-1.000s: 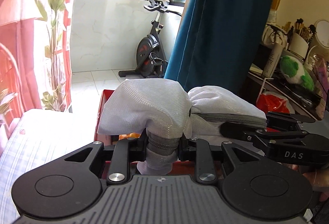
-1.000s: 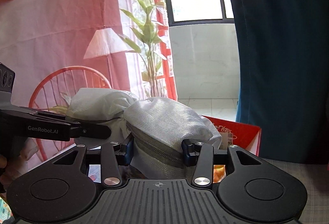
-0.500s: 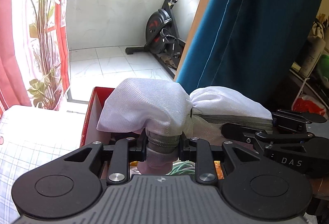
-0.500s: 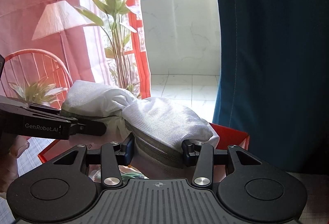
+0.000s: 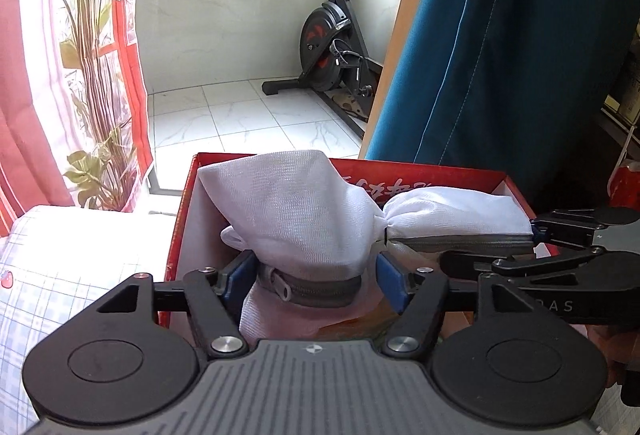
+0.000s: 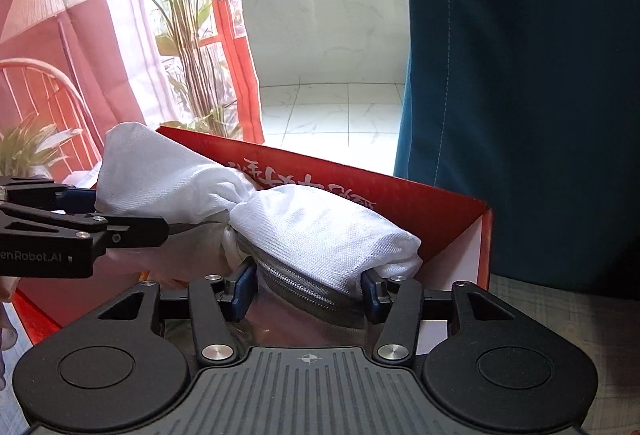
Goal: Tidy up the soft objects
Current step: 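Lower the white pouch into the box and open both grippers, then withdraw both grippers from the box toward the black eye mask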
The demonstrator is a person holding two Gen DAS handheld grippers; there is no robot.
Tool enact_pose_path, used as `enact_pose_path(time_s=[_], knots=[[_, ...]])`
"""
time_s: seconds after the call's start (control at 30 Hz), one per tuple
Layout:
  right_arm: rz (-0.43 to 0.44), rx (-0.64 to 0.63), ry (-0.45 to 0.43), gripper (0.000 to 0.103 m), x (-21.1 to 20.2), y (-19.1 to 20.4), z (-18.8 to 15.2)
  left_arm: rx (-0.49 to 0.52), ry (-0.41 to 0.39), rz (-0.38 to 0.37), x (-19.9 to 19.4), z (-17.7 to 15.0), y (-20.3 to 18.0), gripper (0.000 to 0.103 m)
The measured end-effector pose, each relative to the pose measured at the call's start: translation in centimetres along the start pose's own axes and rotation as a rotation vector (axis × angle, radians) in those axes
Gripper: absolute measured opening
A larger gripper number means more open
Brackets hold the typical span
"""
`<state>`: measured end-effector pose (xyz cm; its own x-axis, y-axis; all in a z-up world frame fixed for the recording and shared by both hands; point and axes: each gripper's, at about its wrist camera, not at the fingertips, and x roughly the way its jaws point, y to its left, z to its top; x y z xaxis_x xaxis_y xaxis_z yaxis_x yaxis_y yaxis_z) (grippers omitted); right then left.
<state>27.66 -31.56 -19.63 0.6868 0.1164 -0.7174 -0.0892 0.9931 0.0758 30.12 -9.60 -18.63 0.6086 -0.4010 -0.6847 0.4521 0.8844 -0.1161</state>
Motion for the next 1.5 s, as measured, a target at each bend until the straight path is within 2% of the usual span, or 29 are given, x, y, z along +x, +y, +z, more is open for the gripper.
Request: enact_pose_path(time_s=[0.1, 0.17, 0.2, 0.23, 0.33, 0.53, 0.77, 0.9, 1.0, 1.23, 1.5], knots=[[-0.043, -0.049, 0.002, 0.062, -0.5, 0.9, -0.2, 0.0, -0.016, 0.013, -1.0, -0.1, -0.2, 0.083], [-0.044, -0.044, -0.008, 0.08, -1.2, 1.1, -0.5, -0.004, -0.027, 0.01, -2.0, -0.3, -0.3, 0.091], [-0.042, -0.038, -0.023, 0.086, -2.1, 0.9, -0.9, -0.004, -0.032, 0.004, -2.6, -0.5, -0.3, 0.096], [-0.043, -0.036, -0.035, 0.094, -2.9, 0.9, -1.2, -0.003, -0.037, -0.002, -3.2, -0.8, -0.5, 0.098], [-0.052, -0.041, -0.053, 0.102, -4.6, 1.6, -2.2, 0.017, -0.036, -0.002, -4.7, -1.4, -0.9, 0.1], [-0.065, 0.059, -0.111, 0.103, -8.4, 2.9, -5.5, 0.039, -0.062, 0.015, -8.6, -3.6, -1.3, 0.103], [-0.033, 0.049, -0.189, 0.103, -12.4, 4.8, -9.0, 0.041, -0.088, 0.048, -11.8, -6.8, -2.0, 0.103], [-0.079, 0.045, -0.209, 0.103, -13.7, 5.4, -10.2, 0.034, -0.11, 0.055, -13.8, -8.8, -2.2, 0.103], [-0.081, 0.041, -0.222, 0.103, -14.7, 5.8, -11.2, 0.05, -0.121, 0.061, -14.9, -10.1, -2.5, 0.103], [-0.046, 0.043, -0.254, 0.103, -16.8, 6.7, -14.0, 0.072, -0.118, 0.053, -16.7, -13.8, -2.8, 0.103], [-0.036, 0.03, -0.252, 0.103, -17.6, 7.6, -17.6, 0.054, -0.074, 0.047, -16.7, -17.3, -1.7, 0.103]])
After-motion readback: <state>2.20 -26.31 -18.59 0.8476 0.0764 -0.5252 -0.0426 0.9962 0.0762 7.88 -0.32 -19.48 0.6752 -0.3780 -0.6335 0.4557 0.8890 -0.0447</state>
